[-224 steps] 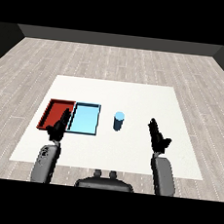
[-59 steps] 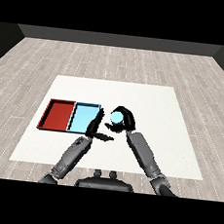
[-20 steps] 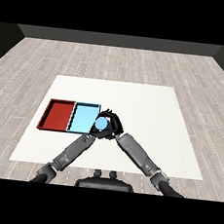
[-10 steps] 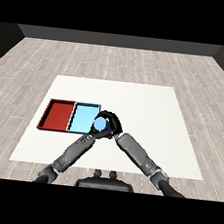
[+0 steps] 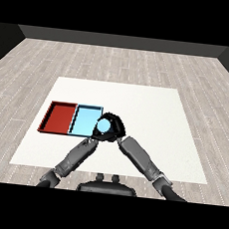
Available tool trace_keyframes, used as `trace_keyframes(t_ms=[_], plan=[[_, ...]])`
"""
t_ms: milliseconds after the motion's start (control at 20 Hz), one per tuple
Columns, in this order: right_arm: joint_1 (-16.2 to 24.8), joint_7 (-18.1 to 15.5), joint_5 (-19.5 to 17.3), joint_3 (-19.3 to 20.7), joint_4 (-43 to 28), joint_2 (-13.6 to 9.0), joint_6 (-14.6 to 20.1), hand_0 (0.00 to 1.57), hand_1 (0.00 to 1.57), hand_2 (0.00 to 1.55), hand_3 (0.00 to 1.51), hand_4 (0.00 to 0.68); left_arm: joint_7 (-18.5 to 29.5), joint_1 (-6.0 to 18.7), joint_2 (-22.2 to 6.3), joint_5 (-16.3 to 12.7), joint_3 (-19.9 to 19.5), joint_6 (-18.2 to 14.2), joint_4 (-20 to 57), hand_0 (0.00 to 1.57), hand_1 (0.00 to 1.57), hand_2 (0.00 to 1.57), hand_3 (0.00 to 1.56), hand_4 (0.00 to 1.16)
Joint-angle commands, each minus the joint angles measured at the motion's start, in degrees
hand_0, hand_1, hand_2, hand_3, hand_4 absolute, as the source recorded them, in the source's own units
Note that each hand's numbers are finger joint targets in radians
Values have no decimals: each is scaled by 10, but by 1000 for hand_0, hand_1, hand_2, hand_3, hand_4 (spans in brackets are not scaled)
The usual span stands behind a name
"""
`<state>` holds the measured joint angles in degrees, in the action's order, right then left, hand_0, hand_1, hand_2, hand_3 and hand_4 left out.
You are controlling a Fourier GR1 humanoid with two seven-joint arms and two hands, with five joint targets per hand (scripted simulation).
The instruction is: Pick the blue can and put it in the blue box
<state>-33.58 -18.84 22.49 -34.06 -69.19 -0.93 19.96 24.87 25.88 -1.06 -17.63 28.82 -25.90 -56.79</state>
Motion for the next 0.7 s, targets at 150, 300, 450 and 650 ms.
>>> trace_keyframes(t_ms=[150,300,450,650], plan=[[23,23,-15,25,-21,9,-23,0,0,0,0,0,-6,14,10,-22,-5,0,23,1571,1571,1516,1448,1097],[2,79,-21,19,-58,9,5,0,0,0,0,0,-39,34,10,-27,-3,-13,14,1571,1571,1516,1448,1097],[58,30,-44,40,-64,9,-35,0,0,0,0,0,14,-10,-4,-3,-18,26,27,1571,1571,1546,1477,1138],[81,32,-49,41,-69,9,-27,0,0,0,0,0,-37,-27,-9,12,-2,-7,-47,1571,1571,1571,1498,1137]])
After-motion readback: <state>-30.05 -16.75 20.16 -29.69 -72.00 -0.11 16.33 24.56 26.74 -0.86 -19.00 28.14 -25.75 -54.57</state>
